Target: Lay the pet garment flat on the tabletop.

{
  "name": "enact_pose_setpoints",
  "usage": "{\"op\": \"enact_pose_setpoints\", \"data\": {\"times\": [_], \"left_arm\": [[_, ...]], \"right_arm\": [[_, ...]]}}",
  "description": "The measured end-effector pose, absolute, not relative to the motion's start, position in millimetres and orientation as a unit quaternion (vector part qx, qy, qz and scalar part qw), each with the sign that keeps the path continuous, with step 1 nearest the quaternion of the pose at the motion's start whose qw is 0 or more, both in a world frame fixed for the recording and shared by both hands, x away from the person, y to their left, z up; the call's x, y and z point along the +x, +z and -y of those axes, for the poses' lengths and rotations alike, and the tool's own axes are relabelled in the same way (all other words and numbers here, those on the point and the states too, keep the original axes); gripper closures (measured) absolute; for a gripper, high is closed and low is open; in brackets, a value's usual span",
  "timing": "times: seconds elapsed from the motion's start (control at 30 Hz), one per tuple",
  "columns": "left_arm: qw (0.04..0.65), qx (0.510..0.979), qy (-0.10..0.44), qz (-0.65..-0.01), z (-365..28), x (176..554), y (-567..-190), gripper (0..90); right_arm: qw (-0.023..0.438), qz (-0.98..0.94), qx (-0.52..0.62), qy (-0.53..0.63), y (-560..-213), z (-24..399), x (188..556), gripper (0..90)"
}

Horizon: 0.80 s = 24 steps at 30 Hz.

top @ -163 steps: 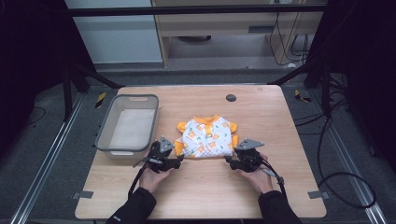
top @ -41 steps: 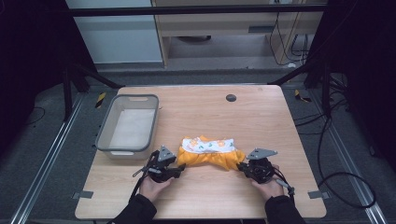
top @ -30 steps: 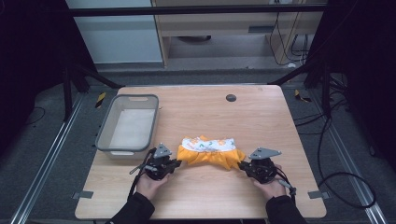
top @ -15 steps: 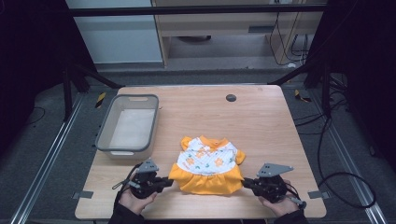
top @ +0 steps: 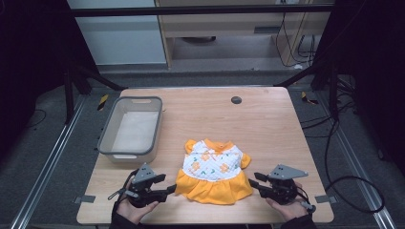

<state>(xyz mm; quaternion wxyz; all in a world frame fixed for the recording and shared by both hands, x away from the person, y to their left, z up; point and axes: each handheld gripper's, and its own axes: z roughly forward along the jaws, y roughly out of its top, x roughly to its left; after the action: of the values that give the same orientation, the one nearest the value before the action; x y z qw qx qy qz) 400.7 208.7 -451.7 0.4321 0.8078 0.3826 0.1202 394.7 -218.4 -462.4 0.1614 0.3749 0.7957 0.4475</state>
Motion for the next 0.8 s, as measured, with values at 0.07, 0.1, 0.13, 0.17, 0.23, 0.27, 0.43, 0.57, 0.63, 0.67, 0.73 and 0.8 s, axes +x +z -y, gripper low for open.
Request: {"op": "enact_pose_setpoints", "data": {"times": [0.07,0.1,0.13,0.17,0.23,0.27,0.43,0.57,0.63,0.67,0.73,0.8], "left_arm": [[0.433,0.803,0.145,-0.384,-210,409,-442,38.7],[0.433,0.803,0.145,-0.384,-210,409,-442,38.7],[0.435,0.798,0.17,-0.381,-210,420,-433,38.8],[0.436,0.795,0.177,-0.384,-208,427,-430,38.8],[0.438,0.79,0.19,-0.386,-204,443,-425,39.1],[0.438,0.787,0.199,-0.386,-201,452,-423,39.2],[0.416,0.789,0.22,-0.394,-183,493,-426,39.2],[0.39,0.802,0.21,-0.401,-162,534,-447,39.3],[0.382,0.806,0.202,-0.404,-155,546,-456,39.3],[0.378,0.808,0.196,-0.408,-152,551,-461,39.0],[0.371,0.811,0.189,-0.41,-148,558,-468,38.8],[0.367,0.814,0.174,-0.415,-141,565,-480,38.4]], "right_arm": [[0.179,-0.781,0.386,0.456,-458,222,402,60.0],[0.188,-0.774,0.393,0.459,-457,223,407,58.8],[0.195,-0.767,0.4,0.461,-456,224,413,57.7],[0.2,-0.763,0.404,0.462,-456,225,417,56.9],[0.206,-0.755,0.417,0.463,-456,226,429,54.6],[0.209,-0.751,0.424,0.462,-457,226,435,54.2],[0.215,-0.749,0.441,0.445,-463,223,460,53.6],[0.214,-0.751,0.455,0.427,-476,214,483,54.2],[0.206,-0.755,0.459,0.421,-481,210,490,54.3],[0.204,-0.758,0.459,0.417,-484,209,492,54.4],[0.2,-0.761,0.458,0.413,-487,208,495,54.6],[0.192,-0.771,0.457,0.399,-494,204,498,55.4]]}}
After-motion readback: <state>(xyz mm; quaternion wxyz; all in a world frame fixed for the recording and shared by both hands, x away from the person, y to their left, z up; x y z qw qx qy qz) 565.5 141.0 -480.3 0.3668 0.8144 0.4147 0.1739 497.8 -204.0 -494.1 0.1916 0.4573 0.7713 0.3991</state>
